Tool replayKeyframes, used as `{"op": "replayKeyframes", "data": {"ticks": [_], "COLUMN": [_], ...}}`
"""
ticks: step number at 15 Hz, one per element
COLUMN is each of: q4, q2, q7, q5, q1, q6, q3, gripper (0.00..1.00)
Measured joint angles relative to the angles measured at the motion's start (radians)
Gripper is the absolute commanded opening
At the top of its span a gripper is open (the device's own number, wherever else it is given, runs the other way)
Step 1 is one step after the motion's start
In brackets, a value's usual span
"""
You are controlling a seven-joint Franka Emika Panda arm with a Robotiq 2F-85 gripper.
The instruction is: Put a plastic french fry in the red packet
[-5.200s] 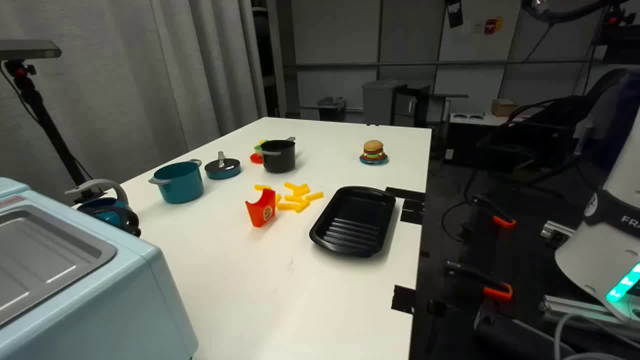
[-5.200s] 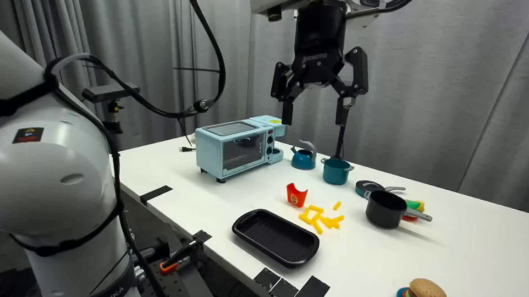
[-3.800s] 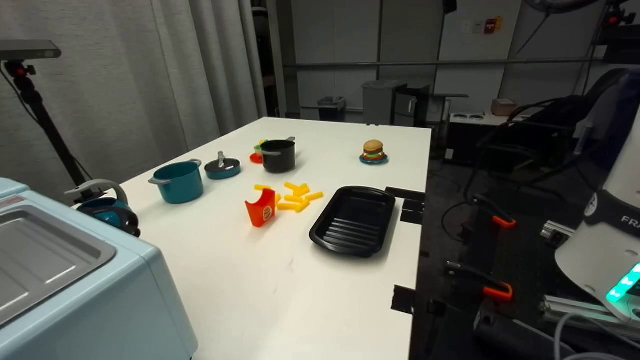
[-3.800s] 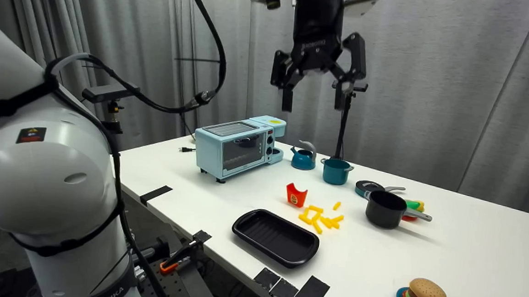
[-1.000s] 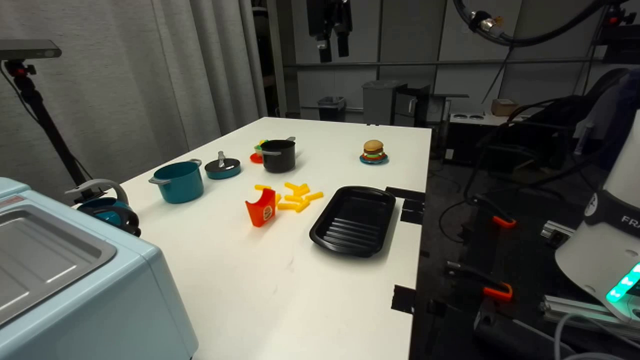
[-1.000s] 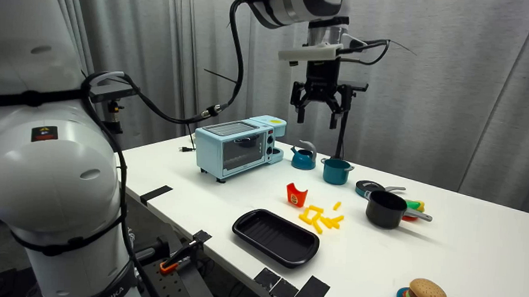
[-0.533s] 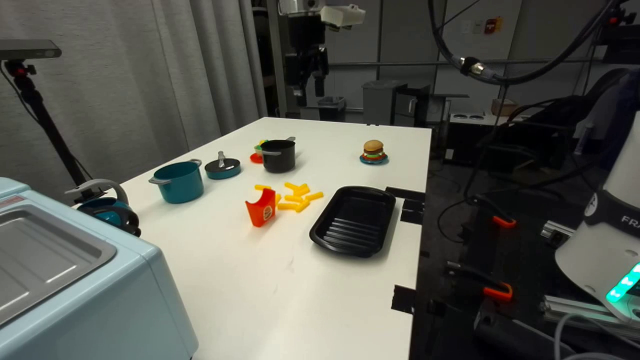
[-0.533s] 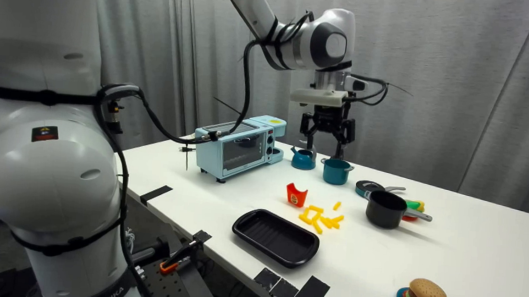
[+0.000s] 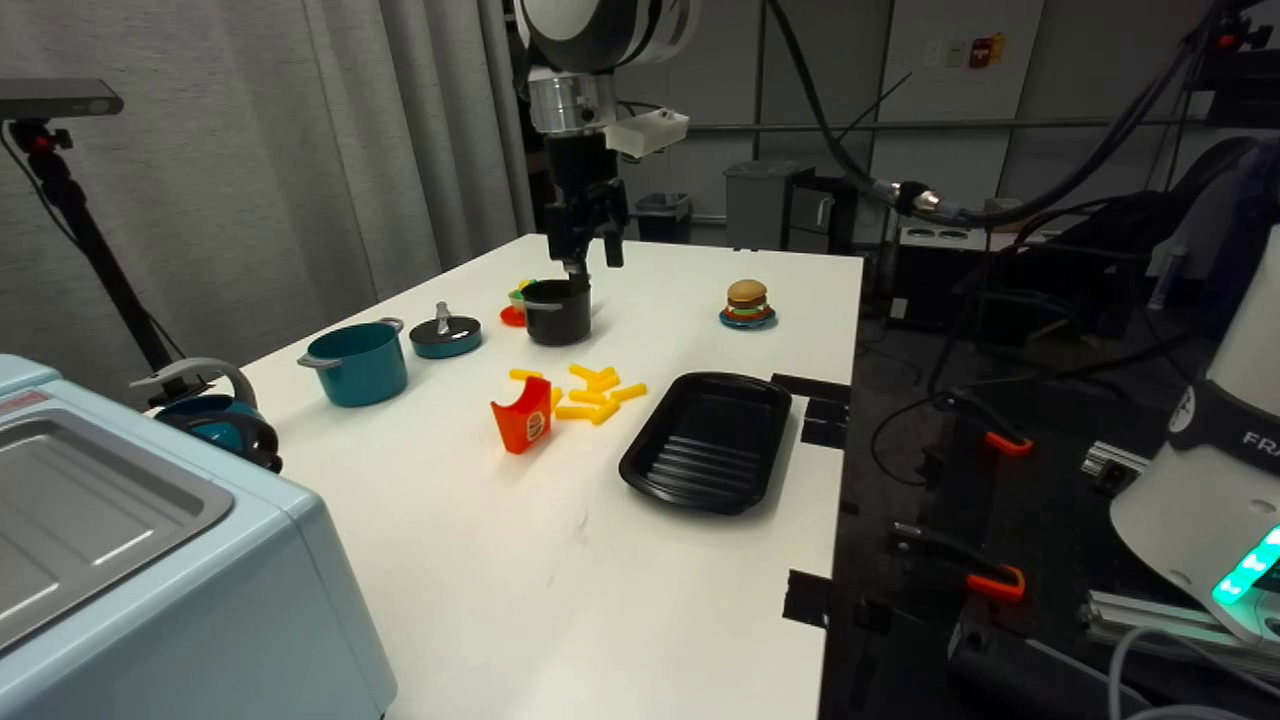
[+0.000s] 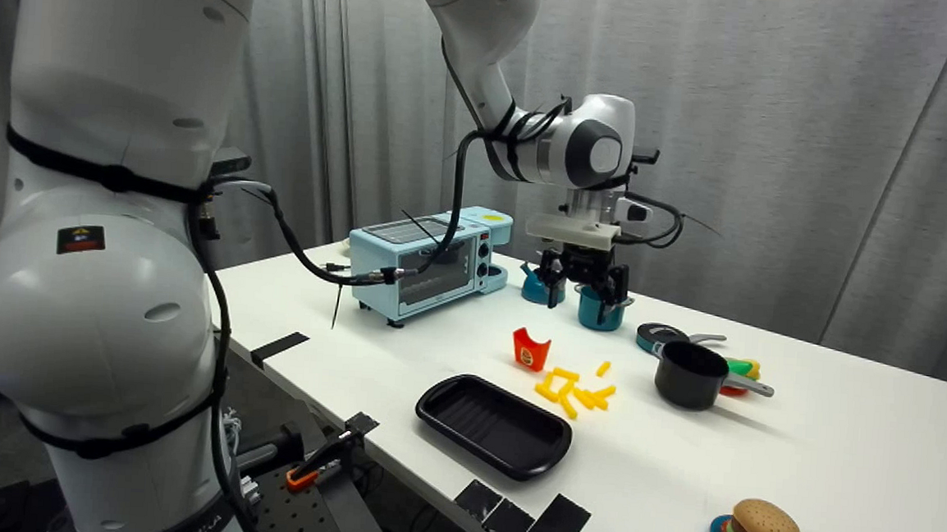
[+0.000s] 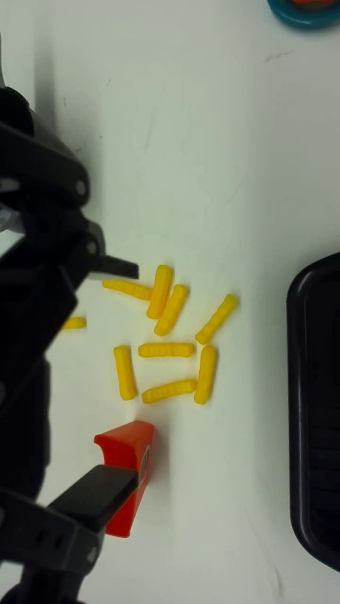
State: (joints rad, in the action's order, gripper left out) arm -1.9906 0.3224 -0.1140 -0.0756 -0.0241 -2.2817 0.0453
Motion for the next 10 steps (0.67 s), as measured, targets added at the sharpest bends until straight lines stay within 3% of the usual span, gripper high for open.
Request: {"op": "replayKeyframes", "data": {"ticks": [10], "q4": [0.027], "q2": [0.051], "q7": [-0.001], "q5": [-0.008], "q1": [-0.001], "q6": [0.000], "q3": [0.000], "gripper": [1.00]}}
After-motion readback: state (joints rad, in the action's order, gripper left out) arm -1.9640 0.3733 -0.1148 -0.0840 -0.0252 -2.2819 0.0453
